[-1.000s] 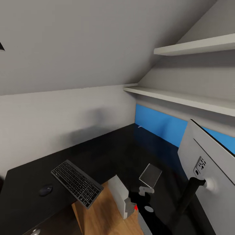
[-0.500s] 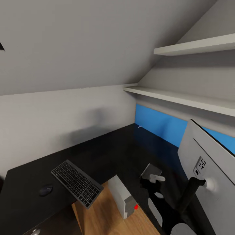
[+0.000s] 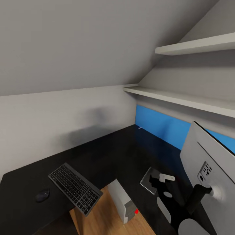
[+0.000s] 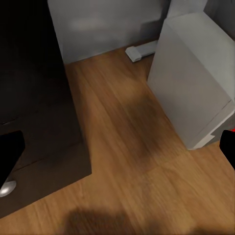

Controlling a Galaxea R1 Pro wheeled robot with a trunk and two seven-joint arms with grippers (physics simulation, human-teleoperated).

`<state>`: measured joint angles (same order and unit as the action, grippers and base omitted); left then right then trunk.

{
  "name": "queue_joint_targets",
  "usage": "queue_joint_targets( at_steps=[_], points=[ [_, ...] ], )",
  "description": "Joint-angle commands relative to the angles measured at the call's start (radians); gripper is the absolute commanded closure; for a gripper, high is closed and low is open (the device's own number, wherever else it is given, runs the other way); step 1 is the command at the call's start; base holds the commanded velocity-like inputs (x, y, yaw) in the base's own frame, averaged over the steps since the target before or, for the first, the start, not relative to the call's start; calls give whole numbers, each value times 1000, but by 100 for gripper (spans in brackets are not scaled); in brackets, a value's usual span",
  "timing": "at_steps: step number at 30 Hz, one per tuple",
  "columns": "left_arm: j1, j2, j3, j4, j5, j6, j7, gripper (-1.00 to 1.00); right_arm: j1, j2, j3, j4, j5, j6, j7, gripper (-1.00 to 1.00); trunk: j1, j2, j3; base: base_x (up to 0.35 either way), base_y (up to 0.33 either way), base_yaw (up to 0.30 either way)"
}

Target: In the bedroom, organize the workspace by keeping the computer under the desk, ensuring the monitor is on the desk, placing the keyboard on the desk next to the monitor, placing the mouse on the desk next to the keyboard, moving the folder from the swivel chair onto the desk next to the mouse, stacking the notebook on top of the folder with the pen on top of the notebook, and positioning the swivel chair next to the desk.

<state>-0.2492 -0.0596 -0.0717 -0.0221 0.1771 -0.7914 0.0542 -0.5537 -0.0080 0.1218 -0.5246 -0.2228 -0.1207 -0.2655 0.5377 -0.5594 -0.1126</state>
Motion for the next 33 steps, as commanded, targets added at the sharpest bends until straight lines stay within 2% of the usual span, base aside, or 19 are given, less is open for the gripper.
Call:
queue_joint_targets(
  at_steps=[1, 19, 33],
  points=[
    [-1, 0, -8, 1, 4, -3, 6, -100, -1, -1, 8, 3, -10, -7, -7, -100, 0, -2, -2, 32, 0, 0],
    [-1, -7, -9, 1, 3, -4, 4, -100, -2, -9, 7, 8, -10, -10, -6, -100, 0, -2, -2, 86, 0, 0],
    [-1, -12, -8, 1, 3, -5, 6, -100, -25, -10, 7, 8, -3, 12, 11, -100, 54, -100, -46, 3, 0, 0]
  ],
)
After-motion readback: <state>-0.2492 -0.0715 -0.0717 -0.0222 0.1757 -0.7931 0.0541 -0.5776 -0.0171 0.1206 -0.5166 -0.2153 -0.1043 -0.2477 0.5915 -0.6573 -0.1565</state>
